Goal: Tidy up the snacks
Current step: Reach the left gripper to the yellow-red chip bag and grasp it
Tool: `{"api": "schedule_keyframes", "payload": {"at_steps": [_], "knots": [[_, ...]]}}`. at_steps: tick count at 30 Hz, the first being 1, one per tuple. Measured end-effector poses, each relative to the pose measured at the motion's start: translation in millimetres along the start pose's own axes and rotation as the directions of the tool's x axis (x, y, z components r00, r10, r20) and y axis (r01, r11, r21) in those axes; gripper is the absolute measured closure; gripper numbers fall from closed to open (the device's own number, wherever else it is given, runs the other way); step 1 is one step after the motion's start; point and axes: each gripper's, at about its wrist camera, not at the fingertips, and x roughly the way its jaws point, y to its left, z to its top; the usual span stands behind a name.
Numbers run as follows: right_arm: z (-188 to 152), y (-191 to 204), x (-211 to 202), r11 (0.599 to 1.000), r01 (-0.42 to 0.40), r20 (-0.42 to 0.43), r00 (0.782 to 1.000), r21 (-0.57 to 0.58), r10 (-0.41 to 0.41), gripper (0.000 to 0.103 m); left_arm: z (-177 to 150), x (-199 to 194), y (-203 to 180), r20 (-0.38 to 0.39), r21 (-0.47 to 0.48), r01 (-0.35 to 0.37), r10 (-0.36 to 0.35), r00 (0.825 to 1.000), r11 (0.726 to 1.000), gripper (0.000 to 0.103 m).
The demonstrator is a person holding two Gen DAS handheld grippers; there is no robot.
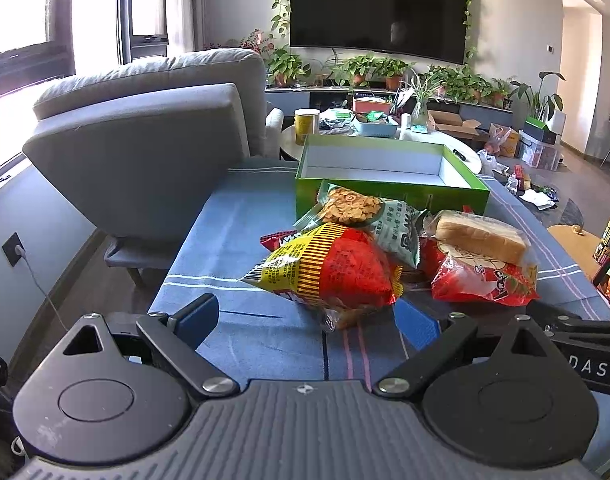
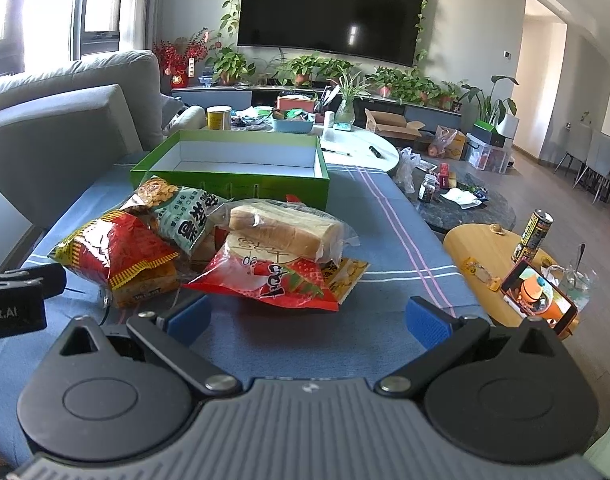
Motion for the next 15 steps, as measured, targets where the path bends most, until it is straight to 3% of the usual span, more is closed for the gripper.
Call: {"api": "schedule_keyframes", "payload": {"at_steps": [7, 12, 15], "knots": [[4.4, 5.6, 5.1, 1.0, -0.027, 0.012, 1.0, -0.007, 0.027, 0.0, 8.3, 12.7, 19.7, -0.001, -0.028, -0.018, 0.018, 1.0, 0.999, 0.009], [13.6, 20.9, 8.9, 0.999, -0.029, 0.044, 0.999, -0.045, 0.031, 0.0, 23.8, 29.5, 43.6, -0.036, -0.089, 0.014, -0.018, 0.999, 0.996, 0.009], [26.6, 23.3, 16.8, 0.995, -0.099, 0.027, 0.995, 0.009, 0.099, 0.0, 33.4, 40.8, 48.7, -0.047, -0.074, 0.021, -0.025, 0.999, 0.997, 0.009]]}}
